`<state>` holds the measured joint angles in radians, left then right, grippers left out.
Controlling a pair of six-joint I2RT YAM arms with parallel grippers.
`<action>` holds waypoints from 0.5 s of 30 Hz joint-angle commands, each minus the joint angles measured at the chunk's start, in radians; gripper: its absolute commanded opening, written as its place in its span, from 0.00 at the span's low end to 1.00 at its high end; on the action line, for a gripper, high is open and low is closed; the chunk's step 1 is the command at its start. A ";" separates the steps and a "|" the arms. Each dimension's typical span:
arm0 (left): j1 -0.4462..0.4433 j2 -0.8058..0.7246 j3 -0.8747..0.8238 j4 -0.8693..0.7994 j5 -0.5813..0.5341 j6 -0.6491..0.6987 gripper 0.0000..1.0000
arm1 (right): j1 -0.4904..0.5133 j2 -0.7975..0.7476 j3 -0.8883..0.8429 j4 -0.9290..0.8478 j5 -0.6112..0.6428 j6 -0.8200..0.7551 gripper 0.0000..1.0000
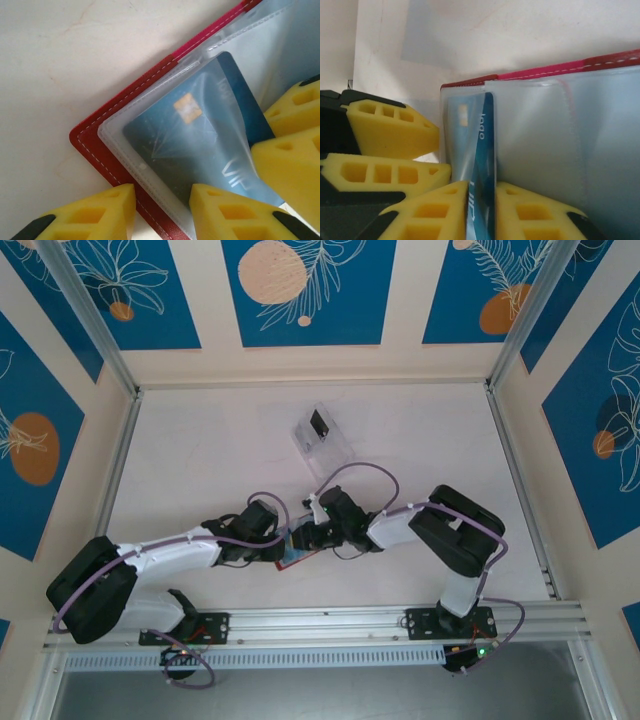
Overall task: Put the credit cards into the card holder
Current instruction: Rotate the card holder at the bottom-center of the table.
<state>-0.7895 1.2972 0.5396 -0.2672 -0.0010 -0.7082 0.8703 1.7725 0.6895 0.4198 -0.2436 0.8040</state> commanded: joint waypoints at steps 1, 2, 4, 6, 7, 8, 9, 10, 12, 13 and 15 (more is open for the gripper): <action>0.002 0.012 0.004 0.005 -0.030 -0.004 0.35 | 0.013 -0.055 0.033 -0.205 -0.041 -0.064 0.29; 0.002 0.012 0.006 0.006 -0.030 -0.002 0.35 | 0.009 -0.073 0.045 -0.234 -0.035 -0.075 0.32; 0.002 0.011 0.009 0.007 -0.030 0.003 0.35 | 0.001 -0.095 0.075 -0.295 -0.034 -0.096 0.35; 0.002 0.015 0.011 0.012 -0.030 0.008 0.35 | -0.006 -0.111 0.103 -0.347 -0.034 -0.116 0.37; 0.002 0.017 0.012 0.015 -0.028 0.009 0.35 | -0.012 -0.119 0.115 -0.372 -0.035 -0.126 0.37; 0.001 0.019 0.014 0.020 -0.025 0.011 0.35 | -0.020 -0.127 0.128 -0.396 -0.034 -0.134 0.38; 0.001 0.022 0.014 0.025 -0.021 0.013 0.35 | -0.025 -0.134 0.137 -0.415 -0.033 -0.142 0.38; 0.002 0.022 0.014 0.029 -0.018 0.015 0.35 | -0.034 -0.143 0.148 -0.436 -0.030 -0.149 0.38; 0.001 0.024 0.016 0.035 -0.014 0.017 0.36 | -0.050 -0.155 0.168 -0.478 -0.020 -0.164 0.39; 0.001 0.024 0.016 0.037 -0.013 0.020 0.36 | -0.059 -0.158 0.180 -0.501 -0.011 -0.175 0.39; 0.002 0.022 0.017 0.035 -0.009 0.026 0.36 | -0.073 -0.163 0.197 -0.548 0.013 -0.194 0.39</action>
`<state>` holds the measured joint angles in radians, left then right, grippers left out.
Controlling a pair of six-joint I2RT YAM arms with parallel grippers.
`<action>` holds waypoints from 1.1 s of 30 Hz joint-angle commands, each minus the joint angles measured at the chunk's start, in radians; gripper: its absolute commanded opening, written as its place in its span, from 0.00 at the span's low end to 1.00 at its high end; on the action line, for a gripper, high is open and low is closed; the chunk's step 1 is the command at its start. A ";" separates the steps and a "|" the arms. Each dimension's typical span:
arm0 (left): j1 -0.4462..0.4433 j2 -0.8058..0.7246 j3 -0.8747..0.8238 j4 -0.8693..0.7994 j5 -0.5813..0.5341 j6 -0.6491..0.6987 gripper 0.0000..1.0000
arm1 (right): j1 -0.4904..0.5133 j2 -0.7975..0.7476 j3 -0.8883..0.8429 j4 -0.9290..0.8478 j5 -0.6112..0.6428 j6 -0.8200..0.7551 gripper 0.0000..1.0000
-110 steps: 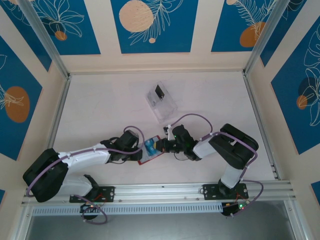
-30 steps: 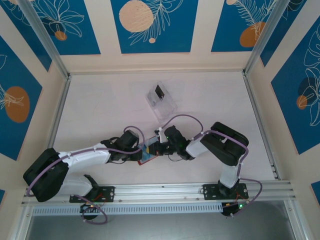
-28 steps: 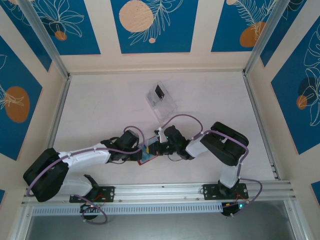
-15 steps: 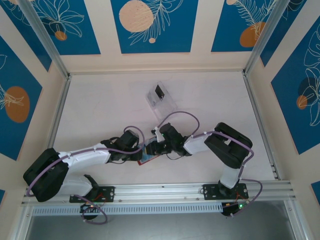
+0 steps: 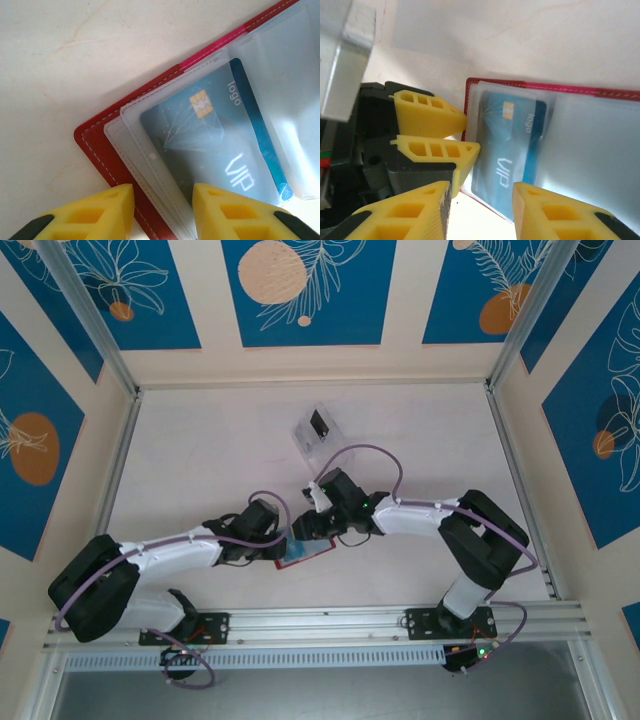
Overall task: Put the credit cards into the card holder
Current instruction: Rotate the card holder at the bottom-center of the table, then flip over the card slot in the card holder.
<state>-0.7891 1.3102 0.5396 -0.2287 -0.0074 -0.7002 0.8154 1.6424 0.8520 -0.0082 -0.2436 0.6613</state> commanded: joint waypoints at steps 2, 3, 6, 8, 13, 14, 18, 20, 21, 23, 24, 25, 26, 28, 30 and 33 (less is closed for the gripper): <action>0.001 0.007 0.019 -0.006 0.000 0.024 0.36 | -0.033 -0.033 0.046 -0.144 0.028 -0.067 0.36; 0.002 0.005 0.020 -0.009 0.000 0.028 0.36 | -0.037 -0.032 0.053 -0.156 0.035 -0.074 0.33; 0.002 0.004 0.021 -0.008 -0.002 0.037 0.37 | -0.039 -0.009 0.085 -0.188 0.053 -0.091 0.16; 0.002 0.003 0.021 -0.008 -0.002 0.040 0.36 | -0.035 0.014 0.096 -0.183 0.046 -0.086 0.05; 0.003 0.000 0.016 -0.005 -0.003 0.041 0.36 | -0.009 0.076 0.120 -0.194 0.081 -0.076 0.00; 0.003 0.000 0.017 -0.007 -0.003 0.043 0.37 | -0.009 0.083 0.121 -0.198 0.093 -0.074 0.00; 0.002 0.001 0.020 -0.009 -0.005 0.046 0.37 | -0.006 0.078 0.125 -0.212 0.146 -0.075 0.15; 0.003 0.006 0.022 -0.008 -0.006 0.048 0.37 | 0.004 0.076 0.148 -0.251 0.206 -0.094 0.26; 0.003 0.008 0.021 -0.008 -0.006 0.048 0.37 | 0.010 0.078 0.158 -0.267 0.234 -0.103 0.29; 0.002 0.009 0.021 -0.002 -0.006 0.047 0.37 | 0.016 0.083 0.182 -0.300 0.283 -0.122 0.32; 0.004 0.009 0.021 0.000 -0.006 0.045 0.36 | 0.017 0.088 0.193 -0.315 0.301 -0.132 0.33; 0.003 0.011 0.020 0.001 -0.006 0.044 0.37 | 0.018 0.095 0.204 -0.329 0.319 -0.143 0.33; 0.003 0.011 0.020 0.002 -0.006 0.045 0.37 | 0.018 0.104 0.217 -0.343 0.337 -0.152 0.34; 0.003 0.009 0.019 0.002 -0.006 0.043 0.37 | 0.018 0.122 0.238 -0.363 0.358 -0.169 0.34; 0.003 0.006 0.016 0.001 -0.007 0.043 0.37 | 0.020 0.139 0.251 -0.373 0.373 -0.183 0.36; 0.002 0.003 0.014 0.001 -0.008 0.043 0.37 | 0.024 0.168 0.272 -0.387 0.395 -0.196 0.38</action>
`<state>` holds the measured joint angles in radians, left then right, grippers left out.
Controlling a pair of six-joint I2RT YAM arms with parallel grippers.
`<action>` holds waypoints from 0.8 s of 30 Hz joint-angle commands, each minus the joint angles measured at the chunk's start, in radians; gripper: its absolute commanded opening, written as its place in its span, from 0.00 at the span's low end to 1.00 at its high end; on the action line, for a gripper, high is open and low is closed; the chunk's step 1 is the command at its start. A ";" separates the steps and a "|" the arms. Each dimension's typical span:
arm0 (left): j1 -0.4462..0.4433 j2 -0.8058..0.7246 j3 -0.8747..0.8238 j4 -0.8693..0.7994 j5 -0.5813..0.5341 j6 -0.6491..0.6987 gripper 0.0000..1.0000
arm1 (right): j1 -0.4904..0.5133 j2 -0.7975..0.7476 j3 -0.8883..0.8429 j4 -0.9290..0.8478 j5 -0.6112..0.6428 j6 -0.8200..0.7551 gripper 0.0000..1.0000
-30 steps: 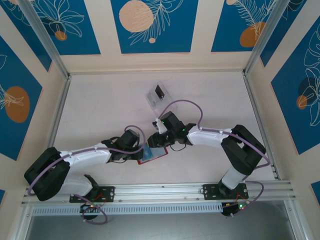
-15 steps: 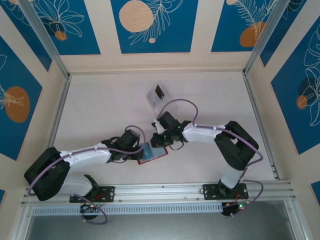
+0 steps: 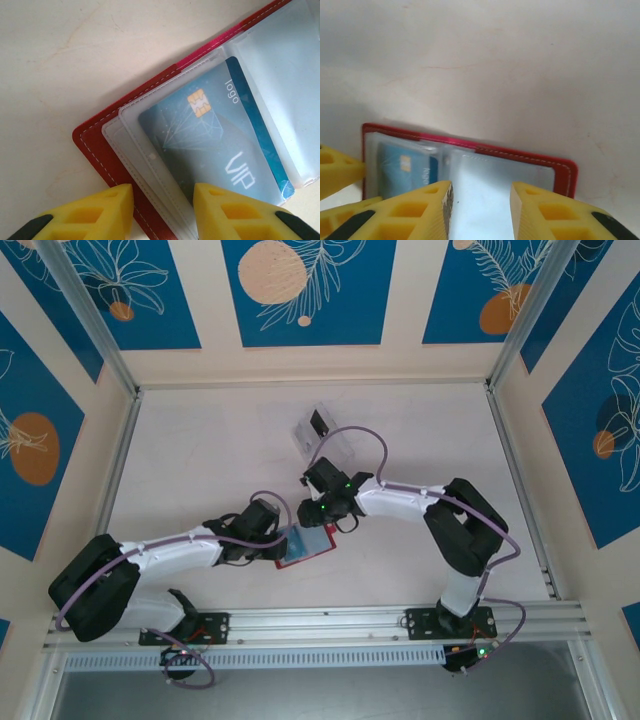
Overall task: Put the credit cards into the card holder
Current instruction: Flip over the card slot in the card holder.
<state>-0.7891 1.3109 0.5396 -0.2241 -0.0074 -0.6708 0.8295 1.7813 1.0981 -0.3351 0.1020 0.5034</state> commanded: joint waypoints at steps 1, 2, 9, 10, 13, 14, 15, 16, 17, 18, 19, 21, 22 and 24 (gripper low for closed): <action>0.002 0.001 0.014 -0.005 -0.009 0.014 0.37 | 0.011 0.037 0.030 -0.064 0.057 -0.040 0.38; 0.003 -0.001 0.013 -0.006 -0.009 0.014 0.37 | 0.014 0.045 0.032 -0.065 0.065 -0.042 0.38; 0.003 -0.011 0.005 -0.005 -0.012 0.012 0.36 | 0.051 0.091 0.027 -0.080 0.114 -0.031 0.38; 0.003 -0.012 0.004 -0.007 -0.014 0.012 0.36 | 0.059 0.097 0.024 -0.083 0.125 -0.028 0.38; 0.003 -0.016 0.003 -0.008 -0.015 0.012 0.37 | 0.084 0.110 0.011 -0.093 0.159 -0.016 0.34; 0.004 -0.017 0.003 -0.008 -0.016 0.014 0.36 | 0.093 0.116 0.006 -0.096 0.171 -0.009 0.31; 0.004 -0.019 0.002 -0.009 -0.017 0.014 0.36 | 0.101 0.119 0.001 -0.098 0.180 -0.003 0.28; 0.004 -0.020 0.003 -0.009 -0.017 0.013 0.37 | 0.107 0.123 -0.006 -0.100 0.186 0.005 0.24; 0.004 -0.022 0.002 -0.008 -0.017 0.013 0.37 | 0.112 0.127 -0.010 -0.101 0.194 0.012 0.20; 0.005 -0.023 0.002 -0.010 -0.017 0.013 0.37 | 0.118 0.129 -0.014 -0.103 0.200 0.017 0.16; 0.004 -0.025 0.002 -0.010 -0.017 0.014 0.37 | 0.123 0.129 -0.019 -0.103 0.205 0.021 0.12; 0.004 -0.026 0.001 -0.009 -0.017 0.014 0.37 | 0.127 0.125 -0.023 -0.103 0.213 0.027 0.04; 0.004 -0.027 0.000 -0.010 -0.017 0.014 0.37 | 0.128 0.122 -0.021 -0.104 0.215 0.028 0.00; 0.004 -0.026 0.002 -0.008 -0.014 0.014 0.37 | 0.126 0.108 -0.016 -0.102 0.214 0.022 0.00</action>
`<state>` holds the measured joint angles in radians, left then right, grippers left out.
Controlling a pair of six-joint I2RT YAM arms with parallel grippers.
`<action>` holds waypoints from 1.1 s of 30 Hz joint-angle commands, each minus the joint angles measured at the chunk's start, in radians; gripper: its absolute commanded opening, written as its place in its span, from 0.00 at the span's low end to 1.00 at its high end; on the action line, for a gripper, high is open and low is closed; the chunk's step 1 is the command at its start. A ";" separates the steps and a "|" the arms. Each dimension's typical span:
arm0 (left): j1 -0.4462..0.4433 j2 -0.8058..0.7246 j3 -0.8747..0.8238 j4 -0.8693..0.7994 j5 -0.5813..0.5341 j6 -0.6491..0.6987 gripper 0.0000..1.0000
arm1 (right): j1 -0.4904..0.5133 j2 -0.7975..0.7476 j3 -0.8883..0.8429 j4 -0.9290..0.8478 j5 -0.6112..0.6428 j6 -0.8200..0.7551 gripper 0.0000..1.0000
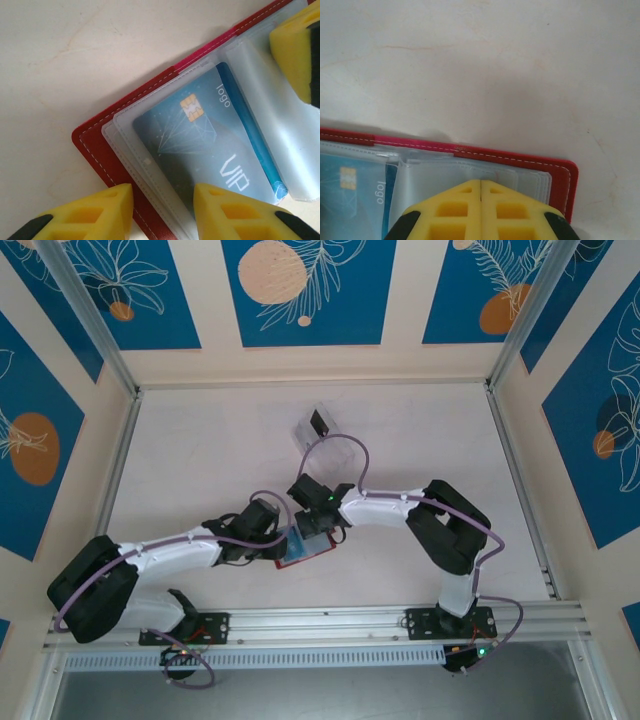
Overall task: Put the credit cards into the card holder
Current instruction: Flip over the card slot in the card holder.
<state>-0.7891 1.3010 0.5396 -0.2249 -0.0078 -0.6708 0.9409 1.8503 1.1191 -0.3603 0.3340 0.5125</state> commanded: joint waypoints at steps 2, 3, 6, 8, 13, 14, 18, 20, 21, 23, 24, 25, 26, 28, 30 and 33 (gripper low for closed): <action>0.005 -0.016 0.003 -0.009 -0.012 0.016 0.37 | 0.008 0.020 -0.030 -0.069 -0.023 0.007 0.00; 0.004 -0.018 0.005 -0.011 -0.012 0.017 0.37 | 0.002 0.013 -0.027 -0.067 -0.030 0.005 0.00; 0.004 -0.025 0.003 -0.014 -0.015 0.017 0.37 | -0.015 -0.001 -0.016 -0.065 -0.053 0.001 0.00; 0.005 -0.030 0.000 -0.016 -0.017 0.017 0.37 | -0.022 -0.006 -0.009 -0.069 -0.062 -0.001 0.00; 0.004 -0.032 -0.005 -0.013 -0.018 0.013 0.37 | -0.024 -0.011 0.014 -0.096 -0.054 -0.020 0.24; 0.005 -0.031 -0.006 -0.012 -0.018 0.013 0.37 | -0.024 -0.014 0.017 -0.098 -0.052 -0.023 0.27; 0.004 -0.029 -0.006 -0.009 -0.017 0.012 0.36 | -0.025 -0.012 0.035 -0.122 -0.039 -0.041 0.30; 0.005 -0.029 -0.006 -0.007 -0.017 0.012 0.37 | -0.024 -0.005 0.043 -0.133 -0.037 -0.049 0.30; 0.004 -0.029 -0.006 -0.007 -0.017 0.012 0.37 | -0.024 -0.001 0.045 -0.138 -0.035 -0.051 0.30; 0.004 -0.030 -0.007 -0.007 -0.018 0.012 0.37 | -0.024 0.009 0.049 -0.151 -0.037 -0.054 0.31; 0.004 -0.031 -0.008 -0.007 -0.018 0.012 0.37 | -0.023 0.014 0.050 -0.156 -0.038 -0.054 0.31; 0.004 -0.034 -0.010 -0.007 -0.019 0.013 0.36 | -0.022 0.019 0.051 -0.161 -0.037 -0.053 0.31; 0.004 -0.035 -0.012 -0.006 -0.020 0.012 0.37 | -0.021 0.025 0.050 -0.165 -0.035 -0.054 0.31; 0.004 -0.037 -0.013 -0.005 -0.021 0.010 0.37 | -0.014 0.035 0.048 -0.173 -0.027 -0.055 0.31; 0.004 -0.037 -0.015 -0.006 -0.021 0.010 0.37 | -0.004 0.049 0.049 -0.182 -0.011 -0.055 0.31; 0.004 -0.044 -0.020 -0.004 -0.023 0.008 0.37 | 0.010 0.078 0.056 -0.202 0.008 -0.050 0.27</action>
<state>-0.7891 1.2835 0.5335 -0.2249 -0.0090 -0.6708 0.9352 1.8706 1.1774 -0.4881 0.3275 0.4679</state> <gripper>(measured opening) 0.365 0.275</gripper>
